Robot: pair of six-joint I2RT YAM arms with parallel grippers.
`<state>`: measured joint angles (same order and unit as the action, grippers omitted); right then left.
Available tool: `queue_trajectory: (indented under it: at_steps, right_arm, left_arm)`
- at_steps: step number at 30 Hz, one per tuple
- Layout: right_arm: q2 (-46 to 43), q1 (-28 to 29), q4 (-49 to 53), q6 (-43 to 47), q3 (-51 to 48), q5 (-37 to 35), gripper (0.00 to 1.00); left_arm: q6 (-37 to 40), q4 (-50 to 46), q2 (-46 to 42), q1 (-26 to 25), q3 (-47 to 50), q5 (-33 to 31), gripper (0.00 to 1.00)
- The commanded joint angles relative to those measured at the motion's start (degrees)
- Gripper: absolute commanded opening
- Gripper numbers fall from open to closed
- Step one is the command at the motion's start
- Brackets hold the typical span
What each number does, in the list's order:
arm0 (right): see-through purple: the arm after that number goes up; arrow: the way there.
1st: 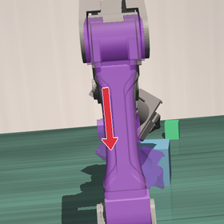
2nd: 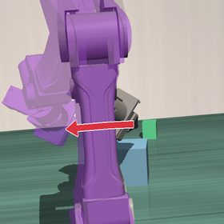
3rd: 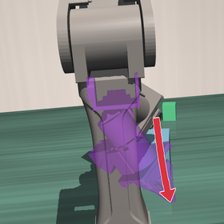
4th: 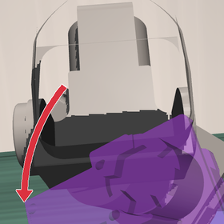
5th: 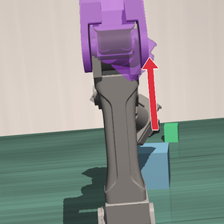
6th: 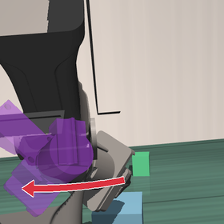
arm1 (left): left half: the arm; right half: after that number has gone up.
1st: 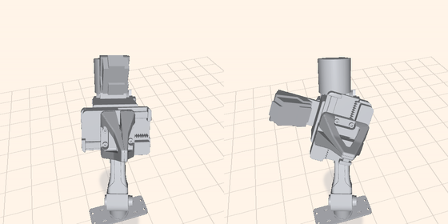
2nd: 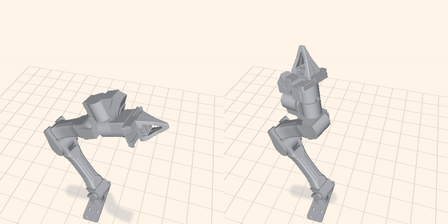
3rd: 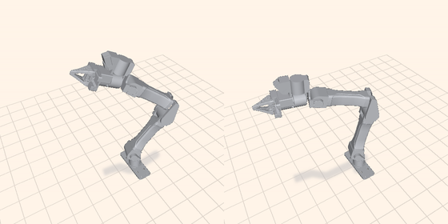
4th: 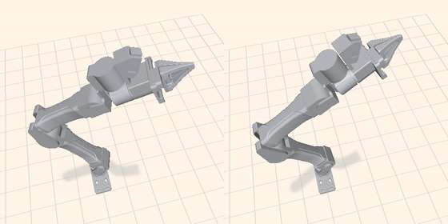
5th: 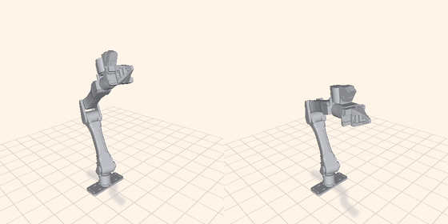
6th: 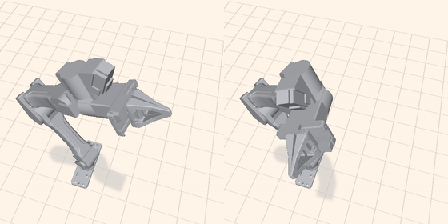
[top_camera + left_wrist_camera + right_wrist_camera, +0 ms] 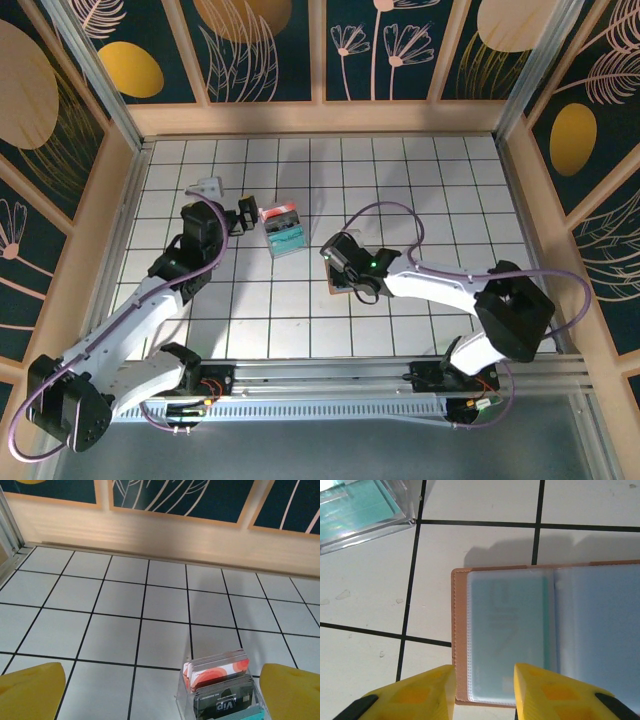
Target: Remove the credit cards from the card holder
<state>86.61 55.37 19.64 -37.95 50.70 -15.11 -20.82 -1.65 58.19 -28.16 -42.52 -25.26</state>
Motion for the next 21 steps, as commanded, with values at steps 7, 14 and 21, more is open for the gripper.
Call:
queue_trajectory:
  at_steps: [7,14,21]
  right_arm:
    - [5.1,1.4,2.8,2.2,4.0,-0.9,0.36]
    - [8.9,1.5,5.0,2.5,5.9,-3.9,0.36]
    - [11.8,1.5,6.0,1.9,5.8,-4.4,0.41]
  left_arm:
    - [-4.8,2.4,-1.8,-0.3,3.2,-3.5,0.99]
    - [-4.9,3.8,-3.0,-0.3,4.5,-4.5,0.99]
    - [-4.8,4.5,-2.5,-0.3,4.8,-4.7,0.99]
